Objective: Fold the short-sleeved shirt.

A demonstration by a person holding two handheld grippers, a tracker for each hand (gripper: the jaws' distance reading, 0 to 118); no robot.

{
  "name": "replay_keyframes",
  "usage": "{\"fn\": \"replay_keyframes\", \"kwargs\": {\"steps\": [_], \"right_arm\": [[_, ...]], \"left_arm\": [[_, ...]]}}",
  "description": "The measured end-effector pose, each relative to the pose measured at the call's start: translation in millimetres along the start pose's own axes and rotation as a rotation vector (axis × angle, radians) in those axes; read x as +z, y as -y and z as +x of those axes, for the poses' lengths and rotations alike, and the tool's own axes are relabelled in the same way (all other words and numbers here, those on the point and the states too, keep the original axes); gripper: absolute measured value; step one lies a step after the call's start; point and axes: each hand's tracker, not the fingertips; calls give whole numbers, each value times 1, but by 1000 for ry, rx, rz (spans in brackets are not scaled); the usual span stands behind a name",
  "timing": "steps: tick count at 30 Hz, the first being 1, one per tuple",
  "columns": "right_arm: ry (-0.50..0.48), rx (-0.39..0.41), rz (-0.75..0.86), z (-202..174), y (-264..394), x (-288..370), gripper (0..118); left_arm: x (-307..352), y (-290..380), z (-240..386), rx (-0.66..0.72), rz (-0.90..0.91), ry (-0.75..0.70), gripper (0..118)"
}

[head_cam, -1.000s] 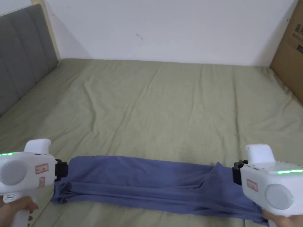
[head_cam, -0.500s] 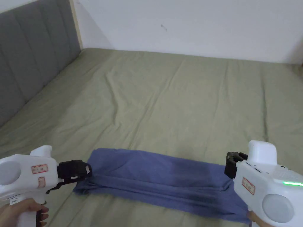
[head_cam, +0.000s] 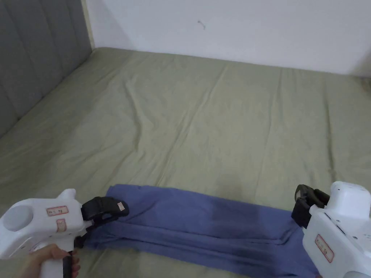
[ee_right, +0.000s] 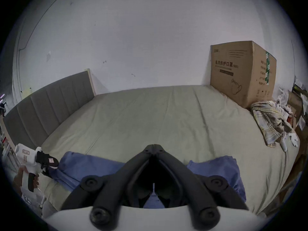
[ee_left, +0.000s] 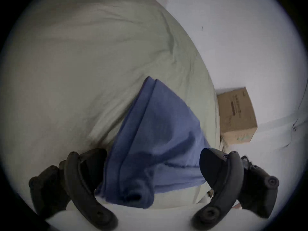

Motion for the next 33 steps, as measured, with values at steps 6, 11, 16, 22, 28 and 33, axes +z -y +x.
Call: {"fn": "replay_keyframes", "kwargs": {"steps": [6,11,16,22,28,33], "right_arm": [[14,25,71,-6,-12,2,1],[15,-11,63,-8,-15,-3,1],[30,6,64,-9,-15,0,1],[37,5,56,-9,-17,3,1],[23,3,43,-6,-15,10,1],[17,-5,47,5,-15,20,1]], "left_arm": [[-13,-10,7,-69,-30,50,100],[-39,-18,-29,132,-80,142,10],[-20,-20,-36,106,-66,166,9],[15,-35,-36,35,-20,97,9],[40,-38,-26,13,12,67,9],[49,-31,17,-55,45,41,9]]}}
